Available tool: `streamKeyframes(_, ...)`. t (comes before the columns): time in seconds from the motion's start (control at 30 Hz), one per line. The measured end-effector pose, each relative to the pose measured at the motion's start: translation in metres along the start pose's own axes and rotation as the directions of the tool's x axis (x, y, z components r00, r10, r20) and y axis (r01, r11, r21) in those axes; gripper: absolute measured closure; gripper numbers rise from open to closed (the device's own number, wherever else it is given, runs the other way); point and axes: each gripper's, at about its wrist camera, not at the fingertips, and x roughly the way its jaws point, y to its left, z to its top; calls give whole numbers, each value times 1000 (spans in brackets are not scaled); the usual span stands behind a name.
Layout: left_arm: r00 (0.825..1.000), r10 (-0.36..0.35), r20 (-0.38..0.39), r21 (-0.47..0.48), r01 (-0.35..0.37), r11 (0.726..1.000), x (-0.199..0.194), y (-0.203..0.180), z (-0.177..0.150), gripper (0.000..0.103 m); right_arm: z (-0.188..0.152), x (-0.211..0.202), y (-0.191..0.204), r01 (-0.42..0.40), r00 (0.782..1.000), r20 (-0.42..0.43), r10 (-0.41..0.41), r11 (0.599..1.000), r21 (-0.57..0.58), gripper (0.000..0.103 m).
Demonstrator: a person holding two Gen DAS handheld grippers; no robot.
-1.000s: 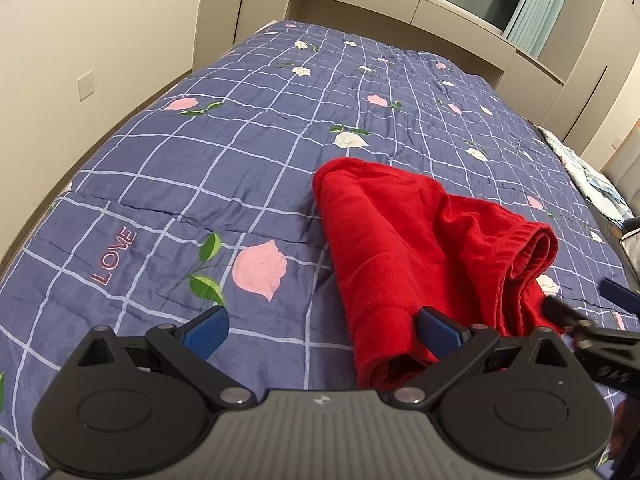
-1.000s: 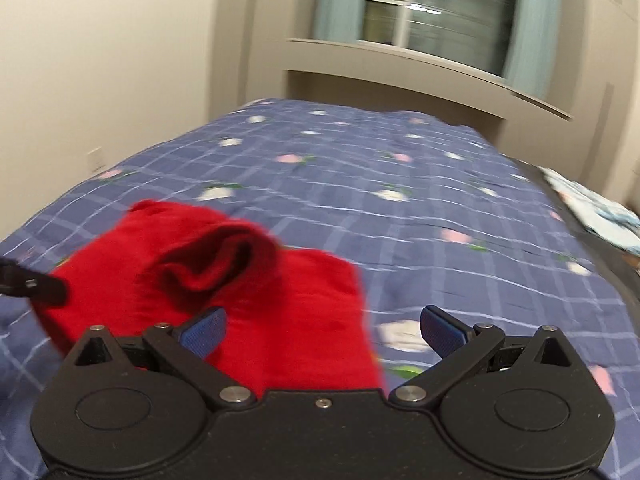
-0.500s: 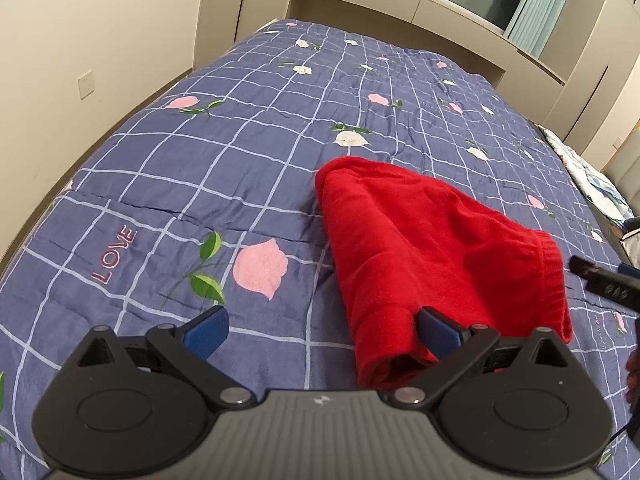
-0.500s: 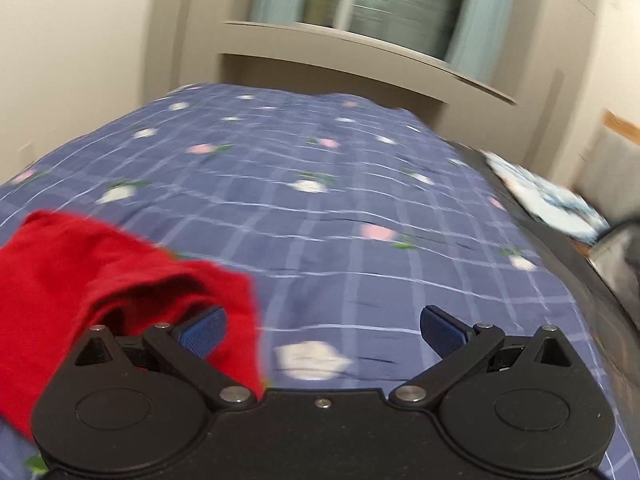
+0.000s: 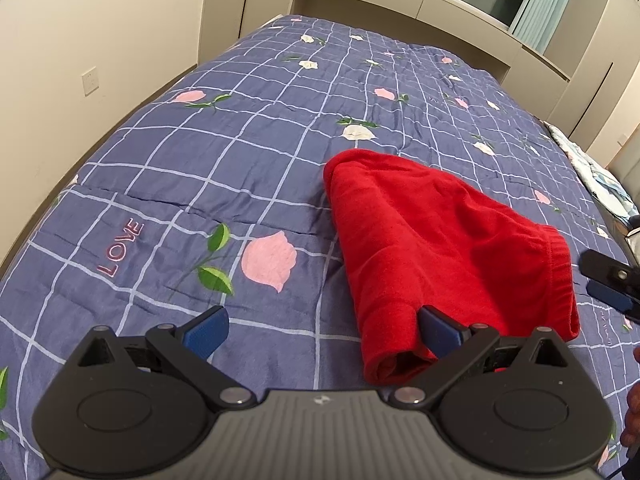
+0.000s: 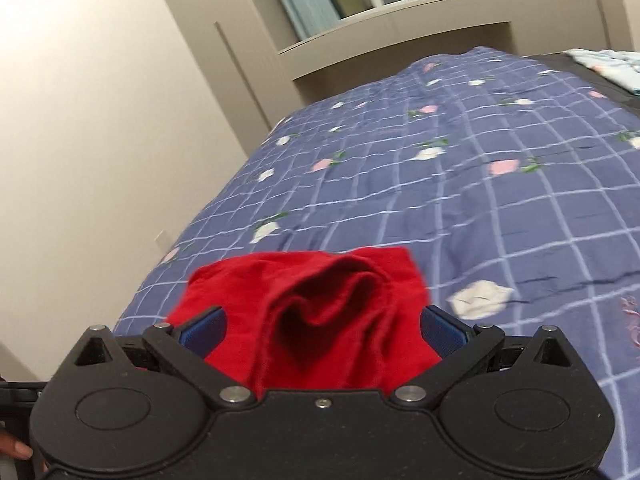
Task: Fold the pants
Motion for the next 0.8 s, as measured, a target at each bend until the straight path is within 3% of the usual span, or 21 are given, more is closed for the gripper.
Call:
streamKeyframes(0.17,1000,0,-1,-1,0,1000,0,0,0,1,8,26,9,59,996,-62,-65,994,-88,0)
streamKeyframes(0.37,1000,-2,-1,-3,2,1000,0,0,0,1,7,45,-9,261,960,-48,-275,947,-188,0)
streamKeyframes(0.47,1000,-2,-1,-1,2,1000,1,-1,1,1,9,43,-24,276,956,-53,-287,947,-163,0)
streamKeyframes(0.6,1000,-20,14,-16,21,1000,0,0,2,1,7,31,-26,195,978,-50,-203,972,-132,0)
streamKeyframes(0.7,998,-58,33,-43,60,997,-2,2,6,1,3,26,-31,43,997,-69,-47,997,-60,1)
streamKeyframes(0.8,994,-96,42,-74,99,992,-2,3,10,1,0,26,-39,-57,995,-84,58,998,17,1)
